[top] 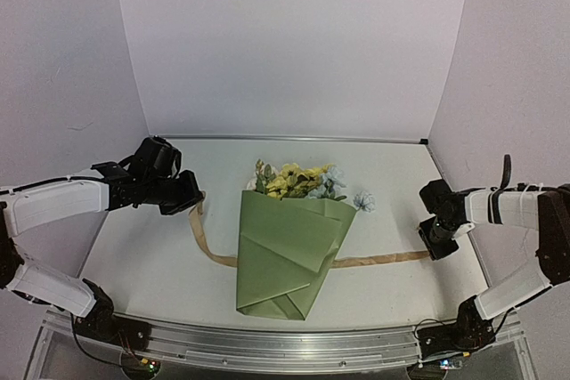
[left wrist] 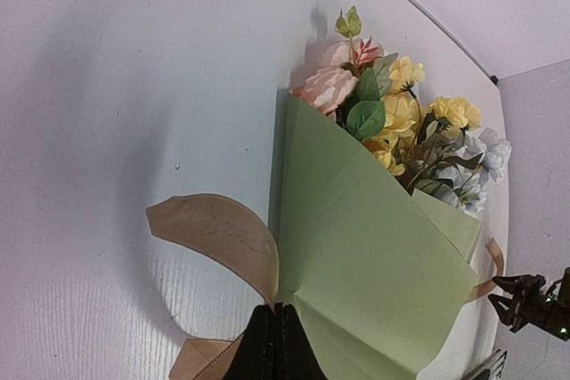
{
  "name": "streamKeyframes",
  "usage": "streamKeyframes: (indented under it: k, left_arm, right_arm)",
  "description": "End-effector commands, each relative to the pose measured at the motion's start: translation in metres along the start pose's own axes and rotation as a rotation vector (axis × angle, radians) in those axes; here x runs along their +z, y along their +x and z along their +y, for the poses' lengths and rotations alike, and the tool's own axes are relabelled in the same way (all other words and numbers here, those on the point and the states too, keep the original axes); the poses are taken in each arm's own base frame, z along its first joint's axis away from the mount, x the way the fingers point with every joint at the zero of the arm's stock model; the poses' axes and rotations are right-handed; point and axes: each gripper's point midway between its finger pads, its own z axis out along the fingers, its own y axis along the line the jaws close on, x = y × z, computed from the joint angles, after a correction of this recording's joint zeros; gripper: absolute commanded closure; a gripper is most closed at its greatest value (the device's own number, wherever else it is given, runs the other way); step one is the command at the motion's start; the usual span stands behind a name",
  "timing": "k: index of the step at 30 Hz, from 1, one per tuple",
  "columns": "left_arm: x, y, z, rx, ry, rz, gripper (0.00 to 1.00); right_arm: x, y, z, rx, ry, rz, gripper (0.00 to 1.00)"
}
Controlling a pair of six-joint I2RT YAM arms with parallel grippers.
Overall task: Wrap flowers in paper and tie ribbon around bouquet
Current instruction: Pick up the right side of the ribbon from the center of the board.
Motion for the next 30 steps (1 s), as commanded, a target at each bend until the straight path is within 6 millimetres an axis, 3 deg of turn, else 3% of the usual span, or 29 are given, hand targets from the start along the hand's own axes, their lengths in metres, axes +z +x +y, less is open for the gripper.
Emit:
streamKeyframes:
  k: [1, 3, 9, 11, 16, 18, 25, 30]
  left_arm:
    - [-0.017, -0.024, -0.032, 0.025, 0.104, -0.070, 1.00]
    - [-0.017, -0.019, -0.035, 0.026, 0.123, -0.047, 1.00]
    - [-0.022, -0.020, -0.037, 0.033, 0.132, -0.050, 1.00]
    - [-0.023, -0.020, -0.037, 0.035, 0.131, -0.052, 1.00]
    - [-0.022, -0.020, -0.036, 0.037, 0.130, -0.053, 1.00]
    - [-0.023, -0.022, -0.037, 0.042, 0.134, -0.058, 1.00]
    - [-0.022, -0.019, -0.059, 0.096, 0.249, -0.041, 1.00]
    - [-0.019, -0.010, -0.079, 0.126, 0.356, -0.005, 1.00]
  right_arm:
    - [0.008, 0.012, -0.002, 0.118, -0.027, 0.033, 0.57]
    - [0.013, 0.021, -0.001, 0.129, -0.030, 0.048, 0.55]
    - [0.023, 0.019, -0.020, 0.169, -0.007, 0.008, 0.54]
    - [0.026, 0.020, -0.021, 0.160, 0.005, 0.009, 0.60]
    - [0.018, 0.016, 0.002, 0.074, -0.041, -0.023, 0.93]
    - [0.002, 0.010, 0.017, 0.008, -0.081, -0.081, 1.00]
    - [-0.081, 0.001, 0.068, -0.197, -0.301, -0.252, 1.00]
    - [-0.128, 0.023, 0.089, -0.330, -0.452, -0.290, 1.00]
